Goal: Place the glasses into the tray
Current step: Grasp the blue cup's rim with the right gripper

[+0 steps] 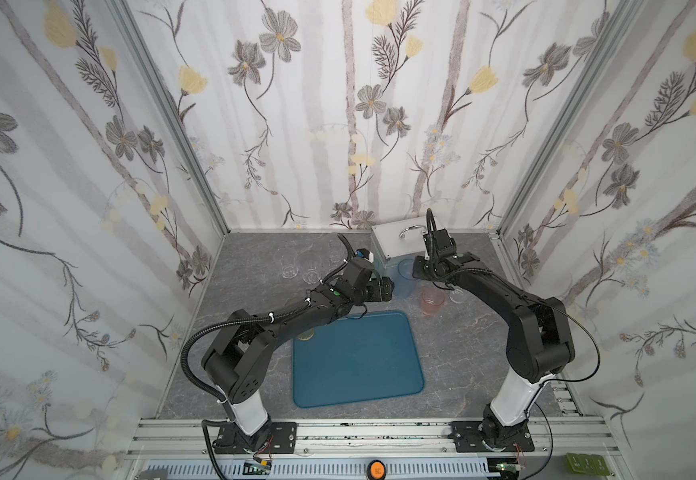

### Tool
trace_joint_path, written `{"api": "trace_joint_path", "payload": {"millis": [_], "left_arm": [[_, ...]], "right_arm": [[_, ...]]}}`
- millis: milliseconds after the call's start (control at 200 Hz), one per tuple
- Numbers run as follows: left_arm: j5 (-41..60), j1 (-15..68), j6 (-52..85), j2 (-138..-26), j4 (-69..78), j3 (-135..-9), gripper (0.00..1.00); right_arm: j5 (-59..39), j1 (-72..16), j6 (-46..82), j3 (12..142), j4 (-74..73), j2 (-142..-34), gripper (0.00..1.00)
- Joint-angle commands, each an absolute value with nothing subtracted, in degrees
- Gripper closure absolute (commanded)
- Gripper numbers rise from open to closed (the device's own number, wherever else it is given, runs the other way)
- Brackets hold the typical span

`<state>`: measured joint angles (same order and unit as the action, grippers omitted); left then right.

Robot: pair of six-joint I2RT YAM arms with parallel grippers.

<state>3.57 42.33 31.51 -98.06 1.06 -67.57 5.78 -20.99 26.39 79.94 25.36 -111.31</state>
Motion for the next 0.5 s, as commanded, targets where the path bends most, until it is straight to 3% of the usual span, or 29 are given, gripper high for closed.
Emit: {"api": "trace_joint_path", "payload": {"millis": [0, 495], "left_arm": [[2.1, 42.3, 31.4, -96.0, 2.9, -66.8, 0.12], [-4.1, 41.1, 28.7, -79.7, 1.7, -58.5, 0.11]], "right_arm": [[9.1, -22.0, 24.9, 80.8, 26.5, -110.1, 0.93], [9.6, -28.8, 23.5, 83.1, 38.1, -100.2, 0.95]]}}
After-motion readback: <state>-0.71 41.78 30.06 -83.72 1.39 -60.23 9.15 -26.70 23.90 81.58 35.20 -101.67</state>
